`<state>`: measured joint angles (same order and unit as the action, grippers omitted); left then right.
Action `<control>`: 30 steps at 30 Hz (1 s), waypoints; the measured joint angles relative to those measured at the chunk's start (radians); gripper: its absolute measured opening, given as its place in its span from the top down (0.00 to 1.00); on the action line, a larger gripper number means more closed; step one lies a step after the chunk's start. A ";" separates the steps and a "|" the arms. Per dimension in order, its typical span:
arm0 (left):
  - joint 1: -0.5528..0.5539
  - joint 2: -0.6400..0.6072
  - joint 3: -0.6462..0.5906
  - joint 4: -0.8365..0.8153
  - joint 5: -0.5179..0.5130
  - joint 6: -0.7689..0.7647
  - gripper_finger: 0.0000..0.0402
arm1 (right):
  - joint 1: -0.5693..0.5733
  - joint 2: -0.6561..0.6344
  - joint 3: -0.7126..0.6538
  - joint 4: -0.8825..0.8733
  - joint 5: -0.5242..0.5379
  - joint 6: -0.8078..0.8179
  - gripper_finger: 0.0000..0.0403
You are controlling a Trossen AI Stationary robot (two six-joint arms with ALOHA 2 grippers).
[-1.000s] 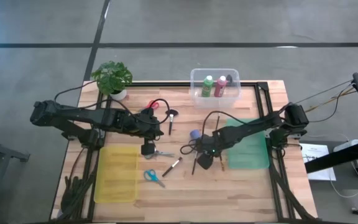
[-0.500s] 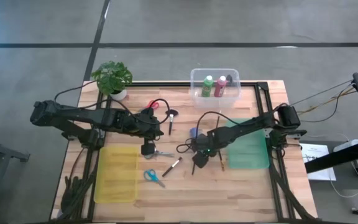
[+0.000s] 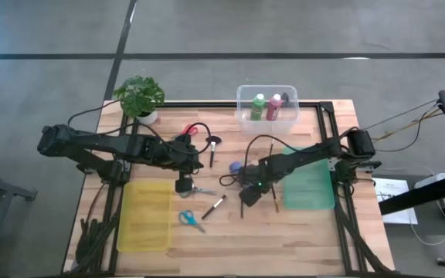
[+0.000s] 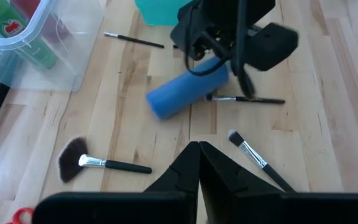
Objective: Pick & Place Paint Supplies
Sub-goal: Put the blue paint bottle into the transparent bin
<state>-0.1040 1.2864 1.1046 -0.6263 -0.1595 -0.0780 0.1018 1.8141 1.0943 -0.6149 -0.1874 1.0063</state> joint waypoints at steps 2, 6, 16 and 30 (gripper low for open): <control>0.000 0.000 0.000 0.000 0.000 0.000 0.96 | 0.005 -0.006 0.001 -0.007 -0.027 -0.011 0.72; 0.000 0.000 0.000 0.000 0.000 0.000 0.96 | 0.013 -0.033 0.013 -0.007 -0.081 -0.028 0.72; 0.000 0.000 0.000 -0.024 0.000 0.000 0.96 | -0.002 -0.205 0.016 -0.068 -0.460 -0.099 0.72; 0.000 0.000 0.000 -0.030 0.002 0.000 0.96 | 0.003 -0.145 0.362 -0.918 -0.631 -0.408 0.72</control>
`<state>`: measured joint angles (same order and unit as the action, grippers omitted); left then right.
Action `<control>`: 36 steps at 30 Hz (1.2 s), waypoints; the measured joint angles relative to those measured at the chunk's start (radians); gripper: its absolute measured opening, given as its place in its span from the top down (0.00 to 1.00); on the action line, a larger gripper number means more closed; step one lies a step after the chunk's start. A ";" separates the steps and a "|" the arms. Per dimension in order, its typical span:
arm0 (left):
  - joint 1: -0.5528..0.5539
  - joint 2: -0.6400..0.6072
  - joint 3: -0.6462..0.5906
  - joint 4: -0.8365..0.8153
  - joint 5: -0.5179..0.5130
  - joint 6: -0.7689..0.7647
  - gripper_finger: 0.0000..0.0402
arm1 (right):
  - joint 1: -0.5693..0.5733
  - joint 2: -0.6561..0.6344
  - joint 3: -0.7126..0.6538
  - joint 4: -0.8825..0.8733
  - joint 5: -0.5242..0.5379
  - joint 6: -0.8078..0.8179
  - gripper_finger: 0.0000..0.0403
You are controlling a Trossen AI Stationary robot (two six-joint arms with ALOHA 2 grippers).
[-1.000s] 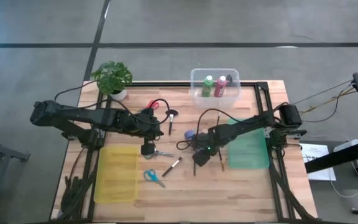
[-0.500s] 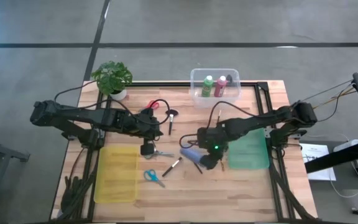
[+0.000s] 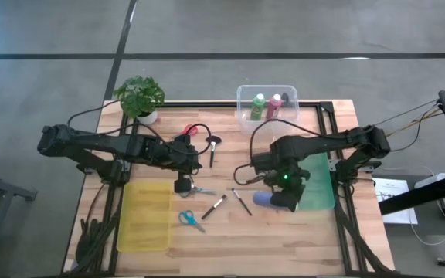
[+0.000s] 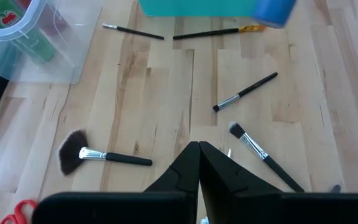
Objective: Pick & Place Paint Supplies
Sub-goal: Put the blue paint bottle into the transparent bin
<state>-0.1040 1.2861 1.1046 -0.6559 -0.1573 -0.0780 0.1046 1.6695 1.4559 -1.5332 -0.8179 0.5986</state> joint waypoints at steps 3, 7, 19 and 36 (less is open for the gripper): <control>0.000 0.000 0.000 0.000 0.000 0.001 0.96 | 0.039 0.055 0.082 -0.042 -0.018 0.018 0.72; 0.000 0.000 0.000 0.000 -0.001 0.020 0.96 | 0.108 0.135 0.136 -0.036 -0.071 0.041 0.72; 0.000 0.000 0.000 -0.262 -0.002 0.026 0.96 | 0.170 0.294 0.138 -0.036 -0.192 0.003 0.72; 0.000 -0.060 0.000 -0.426 0.001 -0.027 0.96 | 0.323 0.143 0.137 -0.039 -0.383 0.417 0.72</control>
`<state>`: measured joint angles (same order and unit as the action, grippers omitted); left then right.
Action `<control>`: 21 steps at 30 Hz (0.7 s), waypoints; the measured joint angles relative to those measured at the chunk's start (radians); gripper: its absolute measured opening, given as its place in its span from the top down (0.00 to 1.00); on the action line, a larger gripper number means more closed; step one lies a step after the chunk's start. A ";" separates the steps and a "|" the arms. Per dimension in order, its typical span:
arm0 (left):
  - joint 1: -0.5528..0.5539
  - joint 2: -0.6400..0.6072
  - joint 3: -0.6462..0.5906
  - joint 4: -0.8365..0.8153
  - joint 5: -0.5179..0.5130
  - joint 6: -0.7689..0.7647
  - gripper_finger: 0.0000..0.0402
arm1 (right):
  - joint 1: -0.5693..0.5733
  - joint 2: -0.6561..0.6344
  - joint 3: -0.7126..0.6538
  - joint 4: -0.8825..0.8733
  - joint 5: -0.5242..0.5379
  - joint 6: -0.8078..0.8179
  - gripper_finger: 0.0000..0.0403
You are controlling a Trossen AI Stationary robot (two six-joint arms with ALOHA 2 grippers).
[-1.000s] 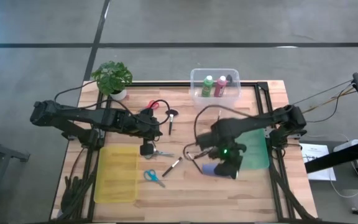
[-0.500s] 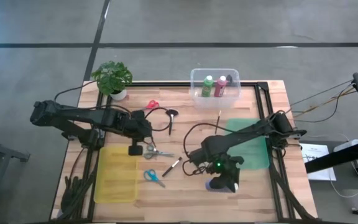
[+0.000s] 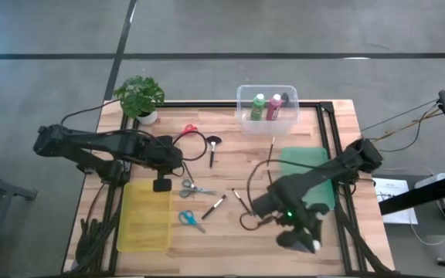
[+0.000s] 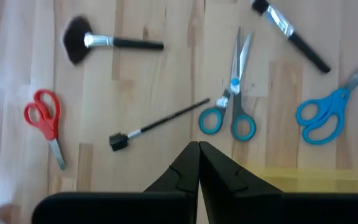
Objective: Pick & Place Paint Supplies
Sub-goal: Put the blue paint bottle into the transparent bin
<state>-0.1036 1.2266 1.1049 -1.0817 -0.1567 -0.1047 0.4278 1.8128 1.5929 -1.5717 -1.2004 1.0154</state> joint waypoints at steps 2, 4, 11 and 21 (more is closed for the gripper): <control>0.000 -0.004 0.000 0.005 0.000 0.000 0.96 | 0.028 -0.005 0.000 0.000 -0.002 0.027 0.72; 0.000 -0.010 0.000 0.013 0.000 0.001 0.96 | 0.040 -0.002 0.000 0.000 0.007 0.043 0.72; 0.000 -0.014 0.000 0.019 0.000 0.003 0.96 | 0.026 0.071 -0.023 0.008 0.024 -0.039 0.72; 0.000 -0.014 0.000 0.039 0.000 0.001 0.96 | -0.016 0.183 -0.081 0.001 -0.084 -0.248 0.72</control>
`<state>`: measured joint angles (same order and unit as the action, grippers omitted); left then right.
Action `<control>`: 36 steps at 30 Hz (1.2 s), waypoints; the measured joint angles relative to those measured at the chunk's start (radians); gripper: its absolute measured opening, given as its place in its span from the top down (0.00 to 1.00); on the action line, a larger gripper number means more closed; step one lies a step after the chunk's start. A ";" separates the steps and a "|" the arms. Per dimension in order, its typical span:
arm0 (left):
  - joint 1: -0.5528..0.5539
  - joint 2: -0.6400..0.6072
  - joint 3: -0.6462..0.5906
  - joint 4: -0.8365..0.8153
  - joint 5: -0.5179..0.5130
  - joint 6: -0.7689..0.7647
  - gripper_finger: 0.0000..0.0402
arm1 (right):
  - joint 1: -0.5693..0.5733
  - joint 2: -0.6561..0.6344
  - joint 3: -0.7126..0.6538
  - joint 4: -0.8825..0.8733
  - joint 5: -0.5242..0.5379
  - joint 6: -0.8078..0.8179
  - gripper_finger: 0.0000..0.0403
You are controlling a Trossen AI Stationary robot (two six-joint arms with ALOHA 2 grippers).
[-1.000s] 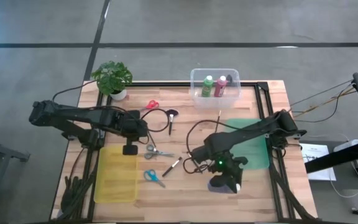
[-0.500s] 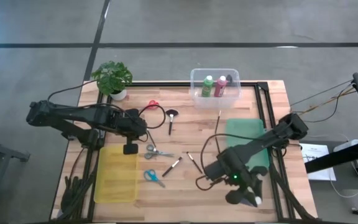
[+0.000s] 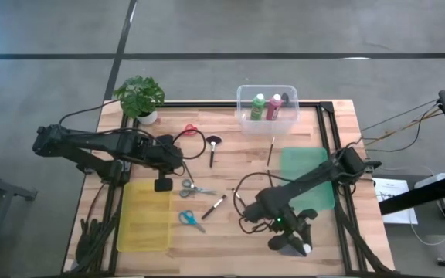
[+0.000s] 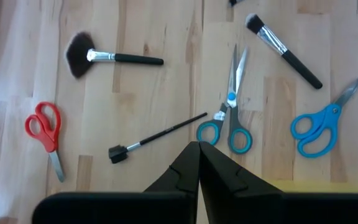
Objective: Pick & Place Paint Supplies
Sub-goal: Put the blue paint bottle into the transparent bin
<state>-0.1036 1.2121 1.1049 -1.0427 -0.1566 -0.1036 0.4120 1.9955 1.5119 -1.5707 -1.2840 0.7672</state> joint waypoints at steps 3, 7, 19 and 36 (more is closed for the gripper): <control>0.000 0.000 0.000 0.014 0.000 0.001 0.96 | -0.012 0.030 -0.009 0.001 0.001 -0.036 0.72; 0.000 0.000 0.000 0.033 0.000 0.007 0.96 | -0.026 0.066 -0.030 0.002 0.002 -0.082 0.72; 0.000 0.000 0.000 0.042 0.000 0.010 0.96 | -0.044 0.065 -0.061 0.000 0.000 -0.115 0.72; 0.000 0.000 0.000 0.112 0.000 0.026 0.96 | -0.040 -0.039 -0.174 0.000 0.003 0.036 0.72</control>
<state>-0.1036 1.2121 1.1049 -0.9310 -0.1566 -0.0776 0.3717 1.9568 1.3382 -1.5704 -1.2813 0.8035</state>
